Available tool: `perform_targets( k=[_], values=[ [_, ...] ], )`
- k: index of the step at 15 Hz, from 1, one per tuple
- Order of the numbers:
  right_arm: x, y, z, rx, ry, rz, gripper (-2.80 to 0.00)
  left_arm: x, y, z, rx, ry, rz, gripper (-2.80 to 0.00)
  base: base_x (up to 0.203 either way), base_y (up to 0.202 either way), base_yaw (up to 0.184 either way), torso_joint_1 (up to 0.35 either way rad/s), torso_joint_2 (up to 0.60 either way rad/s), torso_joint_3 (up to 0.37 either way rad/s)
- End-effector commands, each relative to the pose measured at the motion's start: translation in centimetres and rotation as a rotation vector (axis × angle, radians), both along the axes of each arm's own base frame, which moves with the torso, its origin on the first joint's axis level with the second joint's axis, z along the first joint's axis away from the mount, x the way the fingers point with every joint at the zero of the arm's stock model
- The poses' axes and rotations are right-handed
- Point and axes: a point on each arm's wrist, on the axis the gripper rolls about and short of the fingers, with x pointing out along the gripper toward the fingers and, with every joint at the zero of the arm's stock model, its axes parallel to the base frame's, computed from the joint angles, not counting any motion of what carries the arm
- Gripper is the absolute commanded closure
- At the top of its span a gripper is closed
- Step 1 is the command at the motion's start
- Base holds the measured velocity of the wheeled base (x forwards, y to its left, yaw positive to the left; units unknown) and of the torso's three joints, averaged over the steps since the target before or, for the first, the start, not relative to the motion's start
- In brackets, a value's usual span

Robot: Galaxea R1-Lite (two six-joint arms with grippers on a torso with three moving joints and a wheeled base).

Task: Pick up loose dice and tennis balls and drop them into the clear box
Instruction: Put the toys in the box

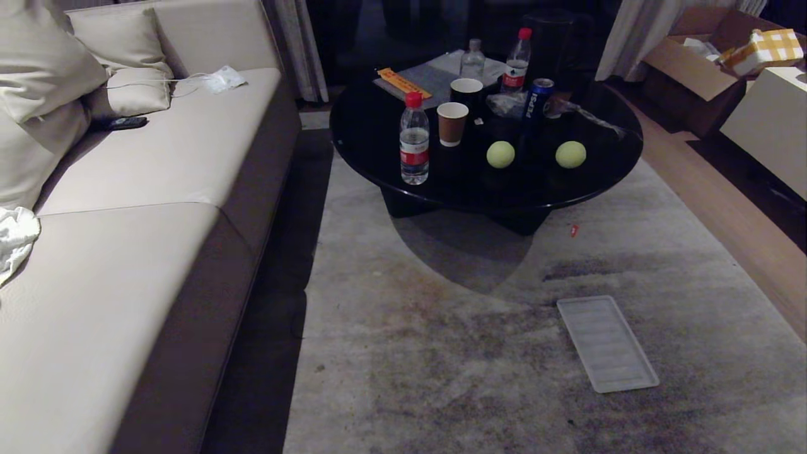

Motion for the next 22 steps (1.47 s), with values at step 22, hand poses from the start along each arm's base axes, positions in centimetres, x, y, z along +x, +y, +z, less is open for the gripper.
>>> perform_targets(
  k=[22],
  values=[
    [0.01,0.0,-0.01,0.001,0.003,0.0,0.0,0.01,0.0,0.0,-0.001,0.001,0.0,0.0,0.0,0.0,0.0,0.001,0.0,0.203]
  ],
)
